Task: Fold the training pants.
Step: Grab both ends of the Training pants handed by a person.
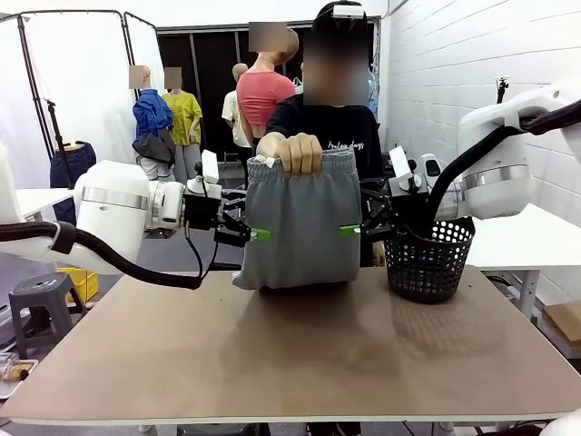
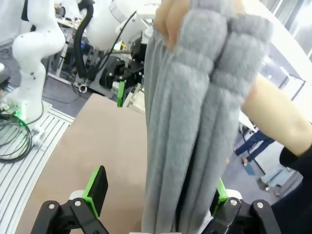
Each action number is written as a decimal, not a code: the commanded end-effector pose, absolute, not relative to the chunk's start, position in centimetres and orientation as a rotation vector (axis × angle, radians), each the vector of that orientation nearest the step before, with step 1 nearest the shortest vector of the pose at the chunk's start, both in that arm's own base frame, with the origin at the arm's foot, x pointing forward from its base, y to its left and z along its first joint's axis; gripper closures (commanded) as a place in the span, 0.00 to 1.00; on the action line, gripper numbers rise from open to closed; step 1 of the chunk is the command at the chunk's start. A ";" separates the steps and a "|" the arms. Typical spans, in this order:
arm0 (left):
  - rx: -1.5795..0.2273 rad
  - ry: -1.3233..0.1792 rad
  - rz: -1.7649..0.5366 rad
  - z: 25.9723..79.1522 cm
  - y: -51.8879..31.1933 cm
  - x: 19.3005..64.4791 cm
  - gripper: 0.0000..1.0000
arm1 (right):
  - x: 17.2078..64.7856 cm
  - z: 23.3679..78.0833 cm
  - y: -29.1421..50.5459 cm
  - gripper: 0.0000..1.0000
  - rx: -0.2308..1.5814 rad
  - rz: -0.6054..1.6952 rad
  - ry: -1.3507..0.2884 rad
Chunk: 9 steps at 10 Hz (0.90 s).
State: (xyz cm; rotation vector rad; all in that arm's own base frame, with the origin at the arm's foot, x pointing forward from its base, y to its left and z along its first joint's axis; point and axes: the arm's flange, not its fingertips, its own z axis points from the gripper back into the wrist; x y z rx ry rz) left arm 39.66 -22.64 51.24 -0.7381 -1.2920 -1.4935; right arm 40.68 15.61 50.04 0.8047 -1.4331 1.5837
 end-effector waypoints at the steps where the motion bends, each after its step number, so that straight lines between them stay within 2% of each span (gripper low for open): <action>1: -0.800 -1.298 -1.444 51.3 -23.9 40.4 0.00 | 41.2 50.4 16.8 0.00 0.842 1.585 -1.485; 7: -0.944 -1.262 -1.395 52.8 -26.0 40.7 0.00 | 41.9 53.2 18.6 0.00 0.976 1.543 -1.443; 8: -0.947 -1.258 -1.400 53.0 -26.0 40.6 0.08 | 42.0 53.2 18.6 0.00 0.969 1.525 -1.437; 9: -0.983 -1.256 -1.388 53.4 -25.9 40.6 0.26 | 42.2 53.0 18.7 0.00 0.983 1.524 -1.383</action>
